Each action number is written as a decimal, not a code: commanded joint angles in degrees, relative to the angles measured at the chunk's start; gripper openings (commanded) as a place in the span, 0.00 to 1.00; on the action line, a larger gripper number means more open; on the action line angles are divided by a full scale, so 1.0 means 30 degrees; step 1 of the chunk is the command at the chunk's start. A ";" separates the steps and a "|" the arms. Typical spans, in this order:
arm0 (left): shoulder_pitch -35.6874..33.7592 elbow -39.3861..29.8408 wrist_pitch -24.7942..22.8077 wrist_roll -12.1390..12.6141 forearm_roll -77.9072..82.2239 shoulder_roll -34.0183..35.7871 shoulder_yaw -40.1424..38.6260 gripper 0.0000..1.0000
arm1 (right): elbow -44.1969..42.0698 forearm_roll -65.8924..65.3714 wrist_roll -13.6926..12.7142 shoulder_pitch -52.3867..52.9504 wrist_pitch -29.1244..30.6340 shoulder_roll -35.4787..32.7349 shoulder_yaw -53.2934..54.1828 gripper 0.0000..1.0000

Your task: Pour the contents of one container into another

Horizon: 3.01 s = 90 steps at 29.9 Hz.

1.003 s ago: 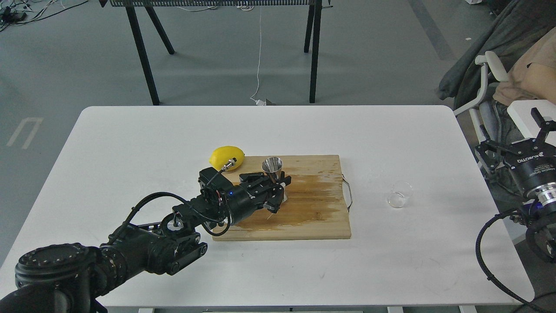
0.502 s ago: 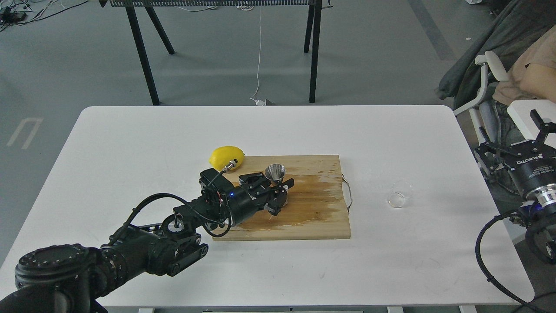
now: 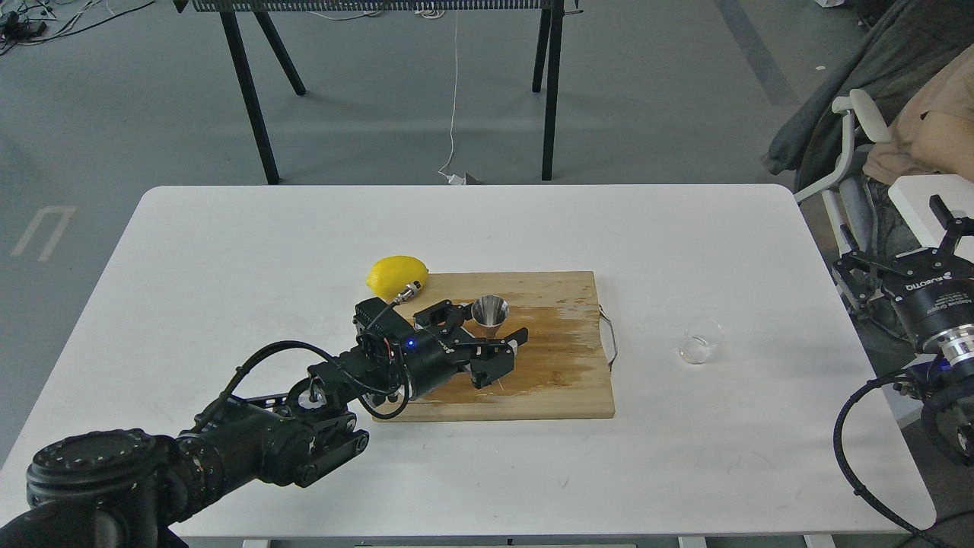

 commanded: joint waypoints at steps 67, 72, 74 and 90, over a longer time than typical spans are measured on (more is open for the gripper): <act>0.1575 -1.0692 -0.2904 0.0000 -0.5706 1.3384 -0.2134 0.92 | 0.0147 0.0030 -0.0028 -0.0219 0.0000 0.0117 -0.0059 0.99; 0.1634 -1.0991 -1.1658 0.0000 -1.0243 1.4355 -0.5267 0.93 | 0.0294 0.0030 -0.0086 -0.0044 0.0000 0.0205 -0.0206 0.99; 0.1663 -1.0581 -1.5669 0.0000 -1.2993 1.4501 -0.6643 0.94 | 0.0294 0.0030 -0.0086 0.0015 0.0000 0.0263 -0.0264 0.99; 0.1633 0.0730 -1.8667 0.0000 -3.1200 1.2892 -1.2187 0.94 | 0.7930 0.4624 -0.0350 -0.2411 -0.2144 0.0352 -0.0998 0.97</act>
